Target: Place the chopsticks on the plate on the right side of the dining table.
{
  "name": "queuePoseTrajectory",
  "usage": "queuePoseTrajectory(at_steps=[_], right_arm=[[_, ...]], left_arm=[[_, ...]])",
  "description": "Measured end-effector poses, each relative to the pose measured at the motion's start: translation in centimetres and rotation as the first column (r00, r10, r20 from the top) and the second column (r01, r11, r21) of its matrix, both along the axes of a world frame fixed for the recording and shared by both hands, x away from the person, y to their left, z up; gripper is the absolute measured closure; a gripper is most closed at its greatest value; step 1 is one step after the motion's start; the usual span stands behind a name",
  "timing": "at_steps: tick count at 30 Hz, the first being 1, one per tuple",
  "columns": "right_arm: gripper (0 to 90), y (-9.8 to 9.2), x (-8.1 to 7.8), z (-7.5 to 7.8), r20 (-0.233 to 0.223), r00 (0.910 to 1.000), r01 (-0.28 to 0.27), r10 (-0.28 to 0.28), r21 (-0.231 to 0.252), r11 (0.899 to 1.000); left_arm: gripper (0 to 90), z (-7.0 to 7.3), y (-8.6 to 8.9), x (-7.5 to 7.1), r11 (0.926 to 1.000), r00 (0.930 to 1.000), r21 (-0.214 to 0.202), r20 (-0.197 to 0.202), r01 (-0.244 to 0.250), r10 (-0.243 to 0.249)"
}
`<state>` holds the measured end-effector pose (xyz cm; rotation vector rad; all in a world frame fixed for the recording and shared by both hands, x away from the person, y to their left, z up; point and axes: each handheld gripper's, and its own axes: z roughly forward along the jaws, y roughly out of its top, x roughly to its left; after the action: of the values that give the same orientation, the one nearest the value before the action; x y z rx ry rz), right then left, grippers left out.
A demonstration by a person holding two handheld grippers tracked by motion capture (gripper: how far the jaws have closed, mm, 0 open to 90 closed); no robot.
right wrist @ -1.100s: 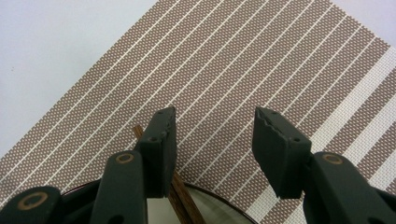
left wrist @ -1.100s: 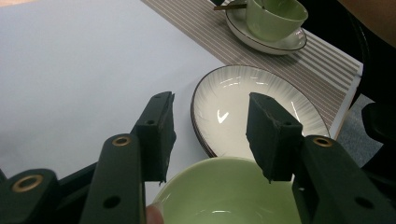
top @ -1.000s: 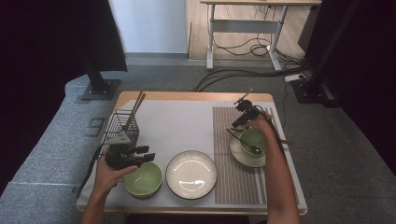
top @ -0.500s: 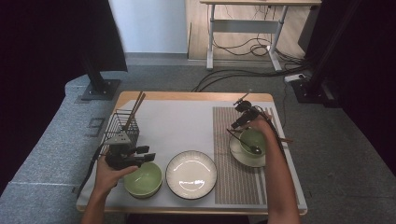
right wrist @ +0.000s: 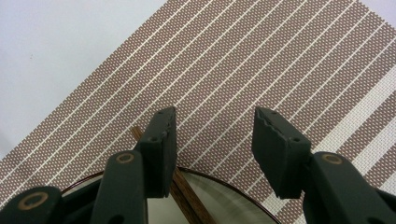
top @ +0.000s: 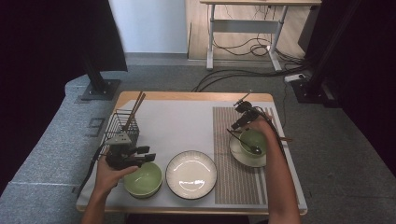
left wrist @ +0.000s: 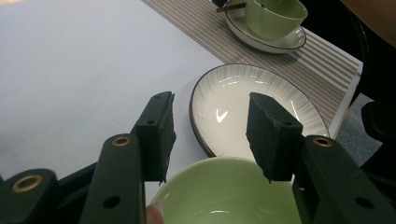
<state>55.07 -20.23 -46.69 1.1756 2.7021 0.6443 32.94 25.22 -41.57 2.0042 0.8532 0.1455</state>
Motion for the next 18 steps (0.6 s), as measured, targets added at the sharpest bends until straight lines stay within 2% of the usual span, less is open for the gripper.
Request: queuePoseTrajectory(at_steps=[18], right_arm=[[50.4,0.01,-0.02,-0.06,0.000,1.0000,0.000,0.000,0.003,1.000]], left_arm=[[51.5,-0.02,-0.04,0.01,1.0000,1.0000,0.002,-0.001,0.001,-0.001]])
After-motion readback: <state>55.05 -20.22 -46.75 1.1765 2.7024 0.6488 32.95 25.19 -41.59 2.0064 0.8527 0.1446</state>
